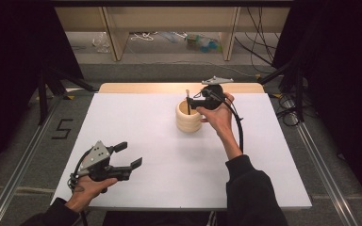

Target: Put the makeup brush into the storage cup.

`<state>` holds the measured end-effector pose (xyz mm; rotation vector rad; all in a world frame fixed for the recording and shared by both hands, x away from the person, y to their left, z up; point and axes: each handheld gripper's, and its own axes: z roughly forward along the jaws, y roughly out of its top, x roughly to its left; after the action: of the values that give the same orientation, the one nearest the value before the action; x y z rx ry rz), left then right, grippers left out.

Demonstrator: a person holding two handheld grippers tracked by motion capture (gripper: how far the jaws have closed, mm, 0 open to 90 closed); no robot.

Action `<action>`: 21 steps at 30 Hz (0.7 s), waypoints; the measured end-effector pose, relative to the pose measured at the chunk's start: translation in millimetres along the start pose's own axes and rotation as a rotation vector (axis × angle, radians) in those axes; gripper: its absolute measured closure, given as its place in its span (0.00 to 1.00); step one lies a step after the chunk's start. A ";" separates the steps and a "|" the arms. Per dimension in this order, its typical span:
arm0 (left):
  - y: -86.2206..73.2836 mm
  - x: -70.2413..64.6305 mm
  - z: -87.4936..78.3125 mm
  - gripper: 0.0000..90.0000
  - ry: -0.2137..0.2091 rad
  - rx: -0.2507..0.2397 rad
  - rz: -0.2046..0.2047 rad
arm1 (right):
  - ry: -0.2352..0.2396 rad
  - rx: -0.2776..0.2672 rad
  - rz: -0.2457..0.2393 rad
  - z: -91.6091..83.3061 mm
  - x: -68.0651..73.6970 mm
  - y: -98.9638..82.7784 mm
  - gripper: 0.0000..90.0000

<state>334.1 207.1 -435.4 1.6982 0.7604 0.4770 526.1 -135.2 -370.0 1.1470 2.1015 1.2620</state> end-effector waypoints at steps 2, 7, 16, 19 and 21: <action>0.2 0.9 -0.1 0.20 0.000 0.000 0.008 | -0.004 -0.009 -0.005 -5.5 1.9 1.8 0.30; 0.1 0.7 -0.1 0.20 0.002 0.004 0.008 | 0.005 -0.041 -0.030 -18.4 6.7 4.6 0.29; 0.3 0.8 -0.1 0.20 0.001 -0.003 0.008 | 0.036 -0.070 -0.063 -39.5 16.7 6.8 0.28; 0.2 0.6 -0.4 0.20 0.003 -0.001 0.003 | 0.042 -0.080 -0.073 -46.6 20.8 6.7 0.27; 0.1 0.3 0.0 0.20 0.000 -0.008 0.001 | 0.043 -0.077 -0.078 -51.8 23.2 6.1 0.27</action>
<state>334.3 207.3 -435.3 1.6916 0.7570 0.4804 479.1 -141.1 -338.0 1.0035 2.0877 1.3304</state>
